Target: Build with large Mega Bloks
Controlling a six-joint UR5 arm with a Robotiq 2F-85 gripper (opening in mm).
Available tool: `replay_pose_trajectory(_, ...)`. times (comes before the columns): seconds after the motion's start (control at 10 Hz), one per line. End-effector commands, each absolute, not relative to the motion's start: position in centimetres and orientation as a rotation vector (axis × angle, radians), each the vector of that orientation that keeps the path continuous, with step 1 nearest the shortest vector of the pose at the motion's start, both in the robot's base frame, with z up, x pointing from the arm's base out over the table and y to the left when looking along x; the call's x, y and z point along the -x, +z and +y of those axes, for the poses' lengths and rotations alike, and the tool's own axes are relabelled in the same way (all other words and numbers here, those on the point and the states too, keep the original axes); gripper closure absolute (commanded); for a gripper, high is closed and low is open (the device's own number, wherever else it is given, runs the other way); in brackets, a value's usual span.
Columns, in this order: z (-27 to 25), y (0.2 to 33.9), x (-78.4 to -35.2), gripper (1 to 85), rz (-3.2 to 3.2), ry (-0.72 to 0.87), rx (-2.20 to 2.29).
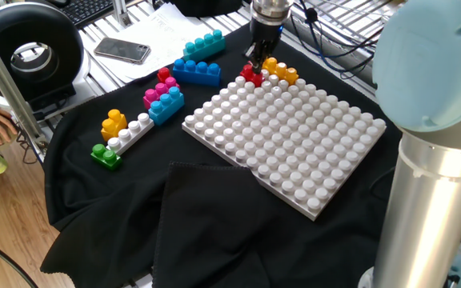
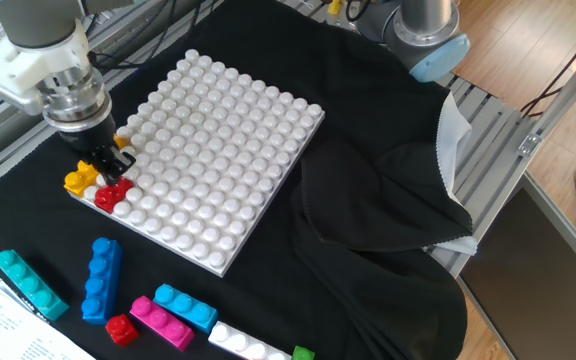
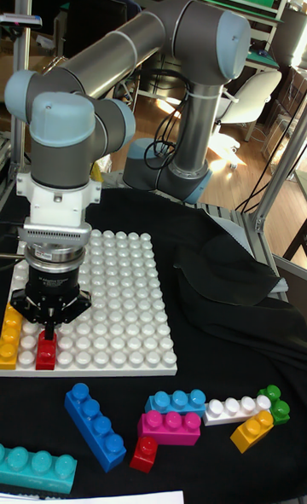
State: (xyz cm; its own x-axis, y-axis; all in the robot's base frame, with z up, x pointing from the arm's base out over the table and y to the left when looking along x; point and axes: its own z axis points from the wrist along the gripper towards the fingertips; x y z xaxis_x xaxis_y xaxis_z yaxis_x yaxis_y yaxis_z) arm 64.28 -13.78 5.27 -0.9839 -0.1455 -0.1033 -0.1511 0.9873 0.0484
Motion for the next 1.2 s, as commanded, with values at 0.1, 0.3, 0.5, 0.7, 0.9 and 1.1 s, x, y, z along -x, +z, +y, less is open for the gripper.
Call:
replay_pose_trajectory(0.1, -14.0, 8.7, -65.0, 46.0, 3.028, 0.119, 0.358)
replay_pose_trajectory(0.3, -13.8, 7.4, -68.0, 38.7, 2.934, 0.047, 0.568)
replay_pose_trajectory(0.5, -10.8, 6.7, -70.3, 36.7, 2.879, 0.158, 0.558)
replay_pose_trajectory(0.7, -7.6, 5.7, -71.1, 36.7, 2.874, 0.228, 0.51)
replay_pose_trajectory(0.9, -6.3, 4.8, -72.3, 35.7, 2.865, 0.192, 0.5)
replay_pose_trajectory(1.1, -5.3, 3.8, -73.4, 34.3, 2.838, 0.182, 0.499)
